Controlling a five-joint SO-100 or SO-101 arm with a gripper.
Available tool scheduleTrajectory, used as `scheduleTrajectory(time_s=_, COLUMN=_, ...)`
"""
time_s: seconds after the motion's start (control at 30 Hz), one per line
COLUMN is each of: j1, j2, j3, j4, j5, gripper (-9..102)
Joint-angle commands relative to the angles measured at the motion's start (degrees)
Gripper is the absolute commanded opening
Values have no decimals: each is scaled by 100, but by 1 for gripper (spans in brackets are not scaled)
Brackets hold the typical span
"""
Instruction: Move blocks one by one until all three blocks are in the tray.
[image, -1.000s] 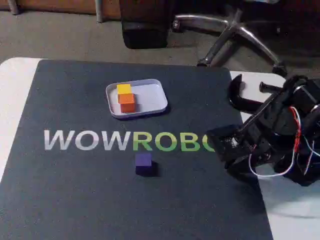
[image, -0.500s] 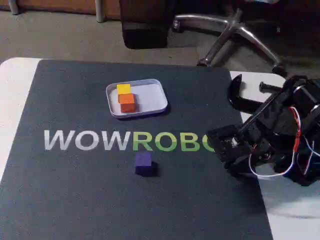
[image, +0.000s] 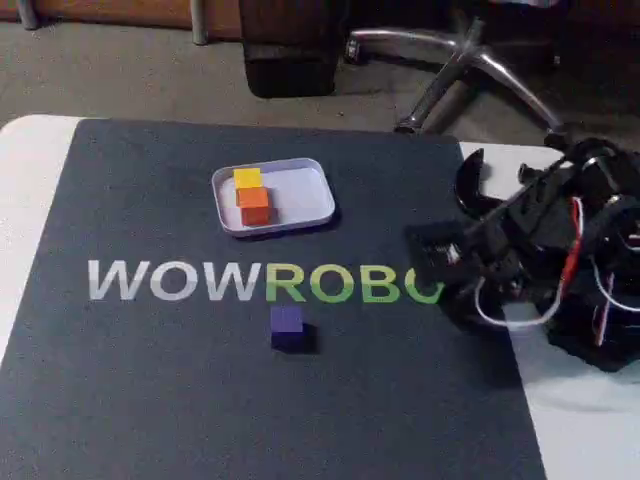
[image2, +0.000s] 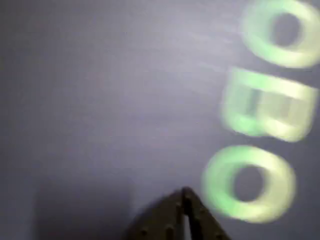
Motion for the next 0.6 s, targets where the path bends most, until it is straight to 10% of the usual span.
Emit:
scheduleTrajectory(time_s=0.0, j1=413, j2=0, j3=-26, j4=44, j5=-519, gripper=-2)
scheduleTrajectory(time_s=0.37, j1=519, j2=0, j3=-79, j4=-1310, j5=-501, gripper=-8)
scheduleTrajectory(time_s=0.57, j1=501, j2=-79, j3=-1608, j4=-378, j5=-668, gripper=-7)
